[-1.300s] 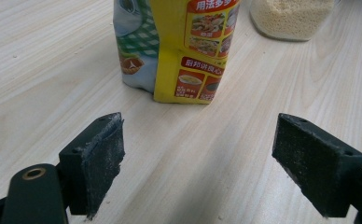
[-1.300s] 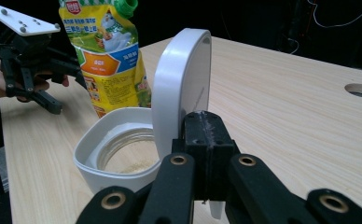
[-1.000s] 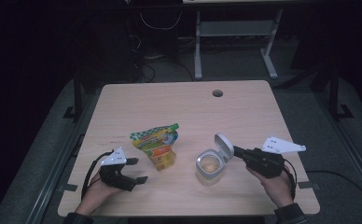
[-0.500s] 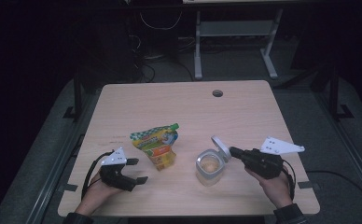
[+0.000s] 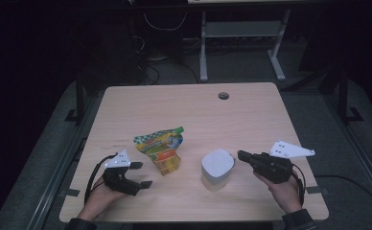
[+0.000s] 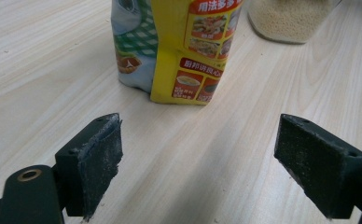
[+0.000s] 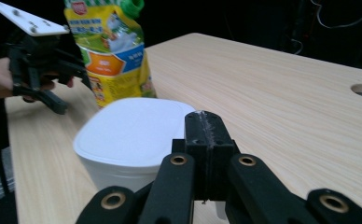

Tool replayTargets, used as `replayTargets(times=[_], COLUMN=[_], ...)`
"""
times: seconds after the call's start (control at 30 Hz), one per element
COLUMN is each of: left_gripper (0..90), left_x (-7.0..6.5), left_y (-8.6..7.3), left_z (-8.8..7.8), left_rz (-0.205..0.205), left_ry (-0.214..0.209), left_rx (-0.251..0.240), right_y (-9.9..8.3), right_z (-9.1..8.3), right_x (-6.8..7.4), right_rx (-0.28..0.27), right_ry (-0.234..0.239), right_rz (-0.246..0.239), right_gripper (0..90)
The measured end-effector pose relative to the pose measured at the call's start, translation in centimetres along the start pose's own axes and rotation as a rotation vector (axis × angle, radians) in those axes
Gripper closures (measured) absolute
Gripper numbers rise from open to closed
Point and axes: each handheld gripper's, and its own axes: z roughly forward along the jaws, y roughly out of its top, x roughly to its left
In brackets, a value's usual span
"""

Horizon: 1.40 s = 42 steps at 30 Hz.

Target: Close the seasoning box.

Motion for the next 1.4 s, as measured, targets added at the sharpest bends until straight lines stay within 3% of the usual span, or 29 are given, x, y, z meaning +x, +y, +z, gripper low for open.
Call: replayTargets(times=[0.1, 0.3, 0.7, 0.93, 1.17, 1.4], left_gripper=[14.2, 14.2, 14.2, 14.2, 14.1, 13.9], left_x=[-0.1, -0.1, 0.0, 0.2, 0.3, 0.3], left_y=[-0.1, -0.3, -0.5, -0.5, -0.6, -0.6], left_z=[0.0, 0.0, 0.1, 0.4, 0.7, 0.7], left_rz=[0.006, 0.011, 0.010, 0.018, 0.020, 0.029], left_ry=[0.003, 0.007, 0.008, 0.009, 0.011, 0.025], left_rx=[0.002, 0.001, -0.002, 0.004, 0.008, 0.015], right_y=[-0.3, -1.0, -2.8, -4.1, -5.1, -6.3], right_z=[0.1, 0.0, 0.0, 0.5, 0.8, 1.5], right_x=[-0.4, -1.1, -2.3, -3.5, -4.5, -5.4], right_rx=[0.016, 0.043, 0.089, 0.117, 0.139, 0.244], right_ry=[-0.025, -0.073, -0.160, -0.170, -0.230, -0.283], right_rz=[-0.006, 0.004, 0.012, 0.048, 0.026, 0.052], right_gripper=[89.2, 79.2, 53.6, 36.4, 25.1, 16.3])
